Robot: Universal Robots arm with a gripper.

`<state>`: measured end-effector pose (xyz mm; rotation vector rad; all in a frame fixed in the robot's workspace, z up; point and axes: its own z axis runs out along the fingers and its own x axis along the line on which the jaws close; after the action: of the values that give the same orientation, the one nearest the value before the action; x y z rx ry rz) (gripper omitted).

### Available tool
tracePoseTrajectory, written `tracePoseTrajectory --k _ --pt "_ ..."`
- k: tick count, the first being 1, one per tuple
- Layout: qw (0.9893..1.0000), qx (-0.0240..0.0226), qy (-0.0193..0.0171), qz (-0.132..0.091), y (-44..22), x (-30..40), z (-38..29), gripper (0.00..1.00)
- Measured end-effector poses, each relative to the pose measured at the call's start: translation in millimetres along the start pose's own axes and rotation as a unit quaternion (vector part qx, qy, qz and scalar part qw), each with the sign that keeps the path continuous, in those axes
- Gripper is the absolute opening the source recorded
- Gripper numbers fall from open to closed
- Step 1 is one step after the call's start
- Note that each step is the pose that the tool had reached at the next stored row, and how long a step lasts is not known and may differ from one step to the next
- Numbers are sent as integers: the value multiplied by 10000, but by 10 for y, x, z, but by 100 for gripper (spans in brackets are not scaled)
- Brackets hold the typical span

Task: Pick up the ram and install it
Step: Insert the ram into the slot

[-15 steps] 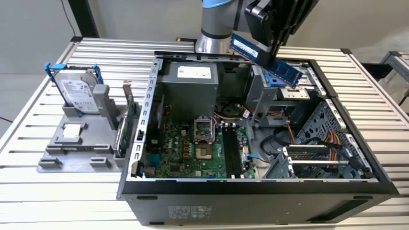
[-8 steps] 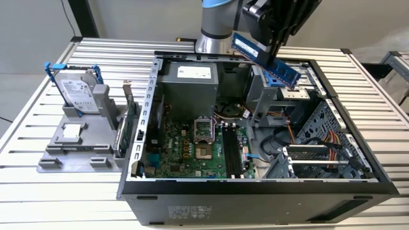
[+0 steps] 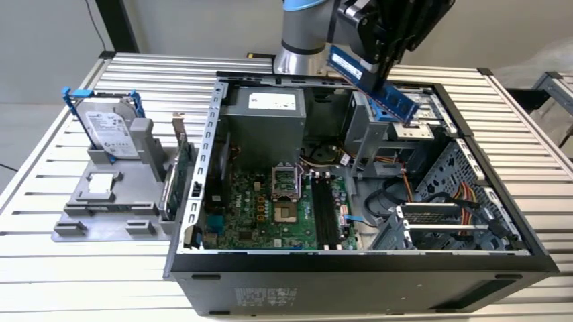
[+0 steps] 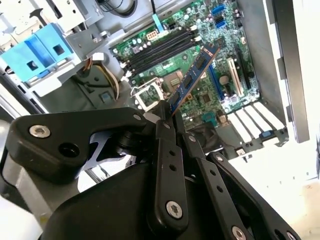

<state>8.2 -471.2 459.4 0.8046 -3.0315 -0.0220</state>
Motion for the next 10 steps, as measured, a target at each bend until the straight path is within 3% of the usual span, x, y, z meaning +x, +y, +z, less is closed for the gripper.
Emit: tracePoseTrajectory --k 10 --pt "9989 -1 -7 473 0 0 4 0"
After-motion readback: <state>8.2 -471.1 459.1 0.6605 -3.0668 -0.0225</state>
